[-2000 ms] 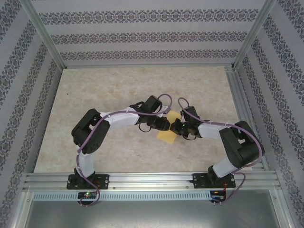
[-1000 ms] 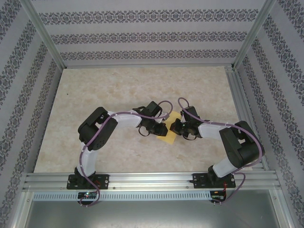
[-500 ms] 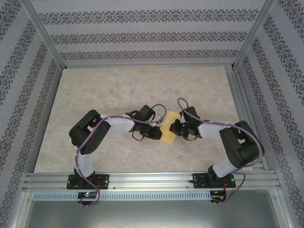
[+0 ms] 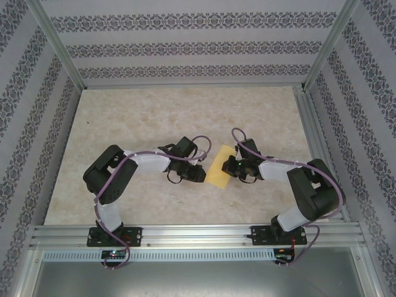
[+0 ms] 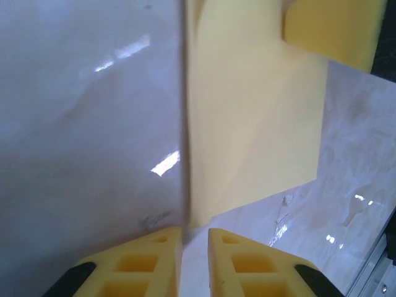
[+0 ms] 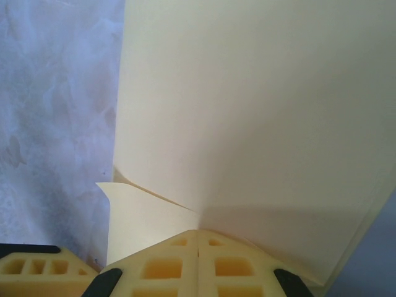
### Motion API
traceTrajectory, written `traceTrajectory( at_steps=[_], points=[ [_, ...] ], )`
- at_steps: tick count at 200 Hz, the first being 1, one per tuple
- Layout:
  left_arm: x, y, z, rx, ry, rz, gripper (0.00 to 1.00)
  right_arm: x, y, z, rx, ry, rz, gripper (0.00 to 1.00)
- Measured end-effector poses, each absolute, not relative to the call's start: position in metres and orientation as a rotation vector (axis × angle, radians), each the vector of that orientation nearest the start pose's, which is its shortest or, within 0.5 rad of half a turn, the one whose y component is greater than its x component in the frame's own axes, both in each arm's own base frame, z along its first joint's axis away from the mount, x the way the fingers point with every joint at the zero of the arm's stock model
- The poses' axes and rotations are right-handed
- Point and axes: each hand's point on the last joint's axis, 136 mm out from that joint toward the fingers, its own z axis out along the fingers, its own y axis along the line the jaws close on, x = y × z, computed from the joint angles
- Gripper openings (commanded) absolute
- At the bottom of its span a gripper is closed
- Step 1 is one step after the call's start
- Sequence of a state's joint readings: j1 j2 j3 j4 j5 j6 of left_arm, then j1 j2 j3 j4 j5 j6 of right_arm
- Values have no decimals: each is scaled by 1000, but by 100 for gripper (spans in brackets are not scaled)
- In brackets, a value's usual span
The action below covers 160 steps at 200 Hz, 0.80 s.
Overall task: Fold a paper plane with a square sheet of paper (fold left side to right side)
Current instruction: Fold the triangle a second time at the center of the table.
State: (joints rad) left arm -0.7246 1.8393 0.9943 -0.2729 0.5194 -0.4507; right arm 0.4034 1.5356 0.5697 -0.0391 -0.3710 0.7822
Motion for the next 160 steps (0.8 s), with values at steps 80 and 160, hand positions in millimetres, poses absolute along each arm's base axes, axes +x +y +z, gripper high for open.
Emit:
traceTrajectory(
  at_steps=[80,160],
  points=[
    [265,-306,87,483,2698,-929,40,271,178,12,343,2735,815,3],
    [270,-289,100,376,2645,-847,67,274,172,41,298,2727,749,15]
  ],
)
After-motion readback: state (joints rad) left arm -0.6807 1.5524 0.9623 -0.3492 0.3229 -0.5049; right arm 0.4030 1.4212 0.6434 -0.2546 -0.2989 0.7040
